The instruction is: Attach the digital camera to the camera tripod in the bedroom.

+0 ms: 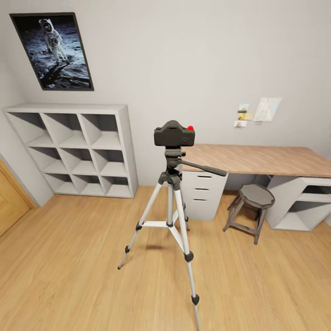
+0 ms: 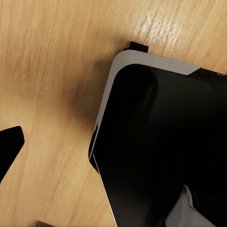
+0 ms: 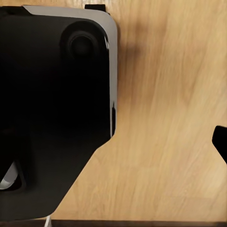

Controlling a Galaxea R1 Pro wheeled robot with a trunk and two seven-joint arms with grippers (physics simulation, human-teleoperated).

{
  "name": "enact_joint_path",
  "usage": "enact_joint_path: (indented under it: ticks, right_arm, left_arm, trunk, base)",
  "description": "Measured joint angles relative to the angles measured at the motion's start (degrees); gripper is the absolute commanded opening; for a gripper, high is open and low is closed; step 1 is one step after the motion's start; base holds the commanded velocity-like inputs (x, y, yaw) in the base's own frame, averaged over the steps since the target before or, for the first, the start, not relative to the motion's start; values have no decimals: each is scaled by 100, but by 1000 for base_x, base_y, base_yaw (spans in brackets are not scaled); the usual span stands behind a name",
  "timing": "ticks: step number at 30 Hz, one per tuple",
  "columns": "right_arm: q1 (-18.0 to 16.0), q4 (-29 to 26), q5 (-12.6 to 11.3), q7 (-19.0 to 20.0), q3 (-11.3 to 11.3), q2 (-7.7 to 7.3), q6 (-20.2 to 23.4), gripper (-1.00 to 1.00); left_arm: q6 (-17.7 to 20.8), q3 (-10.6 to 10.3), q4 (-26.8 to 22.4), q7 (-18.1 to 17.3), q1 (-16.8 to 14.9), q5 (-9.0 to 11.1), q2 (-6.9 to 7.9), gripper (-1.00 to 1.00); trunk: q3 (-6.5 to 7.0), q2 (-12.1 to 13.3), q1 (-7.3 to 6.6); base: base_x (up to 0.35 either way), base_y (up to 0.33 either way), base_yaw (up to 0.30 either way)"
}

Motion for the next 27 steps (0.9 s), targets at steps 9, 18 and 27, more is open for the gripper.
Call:
enact_joint_path:
  ticks: [9, 18, 27]
  right_arm:
    - [58, -1, -20, -4, 0, 12, -18, 100]
    - [251, -7, -170, -4, 0, 16, -343, 100]
    - [299, -7, -211, -3, 0, 9, -451, 100]
  left_arm:
    - [-6, 0, 2, 0, 0, 4, 4, 100]
    - [-12, 0, 3, 0, 7, 4, 11, 100]
    - [-14, 0, 5, 0, 9, 4, 13, 100]
  trunk:
    - [83, 0, 0]
    - [167, 0, 0]
    - [251, 1, 0]
  base:
    - [0, 0, -76]
    - [0, 0, -77]
    - [0, 0, -78]
